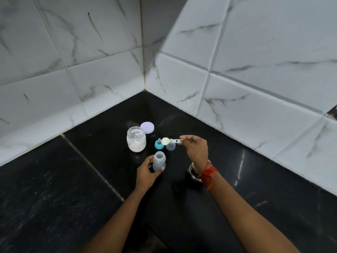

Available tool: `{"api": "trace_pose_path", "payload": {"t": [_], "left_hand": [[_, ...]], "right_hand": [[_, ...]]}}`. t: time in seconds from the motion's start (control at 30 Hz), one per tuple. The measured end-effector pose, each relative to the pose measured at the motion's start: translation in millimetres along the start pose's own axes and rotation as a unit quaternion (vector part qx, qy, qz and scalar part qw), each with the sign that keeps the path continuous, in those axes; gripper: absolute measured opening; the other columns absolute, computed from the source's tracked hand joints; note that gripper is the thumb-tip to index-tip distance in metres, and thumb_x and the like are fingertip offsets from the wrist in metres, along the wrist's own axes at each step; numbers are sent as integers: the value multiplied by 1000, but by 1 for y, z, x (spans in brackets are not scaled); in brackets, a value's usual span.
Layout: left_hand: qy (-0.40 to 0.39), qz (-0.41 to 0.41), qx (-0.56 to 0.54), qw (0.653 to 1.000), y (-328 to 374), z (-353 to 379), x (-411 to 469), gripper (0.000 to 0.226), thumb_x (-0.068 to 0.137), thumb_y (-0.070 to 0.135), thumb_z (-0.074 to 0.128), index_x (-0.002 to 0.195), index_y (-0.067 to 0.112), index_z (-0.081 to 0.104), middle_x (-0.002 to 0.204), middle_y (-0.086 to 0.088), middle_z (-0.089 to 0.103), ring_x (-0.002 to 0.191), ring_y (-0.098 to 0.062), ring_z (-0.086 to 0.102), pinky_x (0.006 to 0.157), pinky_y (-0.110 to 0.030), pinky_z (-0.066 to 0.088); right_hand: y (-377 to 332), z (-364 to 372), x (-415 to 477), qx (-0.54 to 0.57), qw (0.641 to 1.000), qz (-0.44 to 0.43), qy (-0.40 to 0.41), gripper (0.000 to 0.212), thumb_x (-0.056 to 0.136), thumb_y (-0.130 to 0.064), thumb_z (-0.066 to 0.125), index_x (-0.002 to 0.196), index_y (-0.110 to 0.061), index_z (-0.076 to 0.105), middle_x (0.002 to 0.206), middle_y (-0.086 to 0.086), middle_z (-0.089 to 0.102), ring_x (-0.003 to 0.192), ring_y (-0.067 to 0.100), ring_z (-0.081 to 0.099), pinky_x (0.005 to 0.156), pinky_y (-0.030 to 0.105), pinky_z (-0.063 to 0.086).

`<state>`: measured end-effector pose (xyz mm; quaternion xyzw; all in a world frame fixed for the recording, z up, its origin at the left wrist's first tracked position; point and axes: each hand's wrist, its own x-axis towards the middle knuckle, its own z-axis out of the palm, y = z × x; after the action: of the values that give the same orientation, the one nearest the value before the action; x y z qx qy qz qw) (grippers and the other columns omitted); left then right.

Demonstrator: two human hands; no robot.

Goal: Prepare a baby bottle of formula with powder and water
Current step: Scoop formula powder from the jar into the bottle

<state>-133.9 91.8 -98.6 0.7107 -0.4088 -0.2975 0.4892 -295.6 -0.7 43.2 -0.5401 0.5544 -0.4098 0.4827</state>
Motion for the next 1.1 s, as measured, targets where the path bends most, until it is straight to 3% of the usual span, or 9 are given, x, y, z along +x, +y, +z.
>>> {"api": "trace_pose_path", "payload": {"t": [0.1,0.33,0.53,0.63,0.7,0.8,0.87,1.1], "left_hand": [[26,9,-4,1000,11,-3,-2,59,74,20,92,126,21,65,122,13,69,110,4,64,100,-27,55],[80,90,-6,993,46,-8,2,59,69,27,95,121,19,67,118,10,68,109,-4,65,91,-16,53],[84,119,-30,989,64,-10,4,58,69,24,95,120,21,68,119,14,70,108,-5,67,93,-27,57],[78,124,-51,988,69,-10,3,55,71,22,94,120,22,69,118,12,72,109,-9,69,95,-36,58],[74,129,-63,987,75,-9,3,53,72,22,93,119,23,69,117,12,73,110,-12,70,95,-39,58],[75,133,-72,986,77,-10,6,53,71,23,93,118,23,69,117,10,73,109,-14,70,95,-43,59],[72,127,-76,986,76,-12,7,53,71,23,94,118,24,70,117,10,74,108,-14,71,94,-44,59],[77,131,-83,985,80,-15,3,52,69,18,95,113,29,70,113,11,75,104,-9,71,94,-41,59]], "right_hand": [[1,-4,-1,-8,1000,-2,-4,12,89,-13,71,94,-19,79,87,-3,78,78,6,70,66,17,49],[-3,-9,-3,-53,997,-51,-5,11,88,-13,70,92,-20,79,78,-1,76,51,-3,54,53,16,41],[-16,-16,-10,-135,977,-165,-14,12,89,-14,69,93,-21,78,74,-9,72,62,-3,61,61,9,44],[-22,-22,-11,-234,938,-254,-37,14,91,-20,68,99,-27,76,81,-3,64,74,3,55,68,8,42],[-28,-25,-12,-291,895,-334,-48,14,94,-21,67,104,-26,75,81,-2,57,76,6,50,69,14,44],[-37,-27,-19,-319,853,-411,-42,14,90,-12,69,99,-19,76,73,-23,42,76,18,53,64,31,51],[-36,-27,-20,-319,848,-423,-22,15,88,-7,70,96,-18,77,70,-25,39,74,20,54,64,36,52],[-38,-26,-22,-313,843,-437,18,20,84,0,71,93,-17,78,73,-8,66,70,22,53,66,41,51]]}}
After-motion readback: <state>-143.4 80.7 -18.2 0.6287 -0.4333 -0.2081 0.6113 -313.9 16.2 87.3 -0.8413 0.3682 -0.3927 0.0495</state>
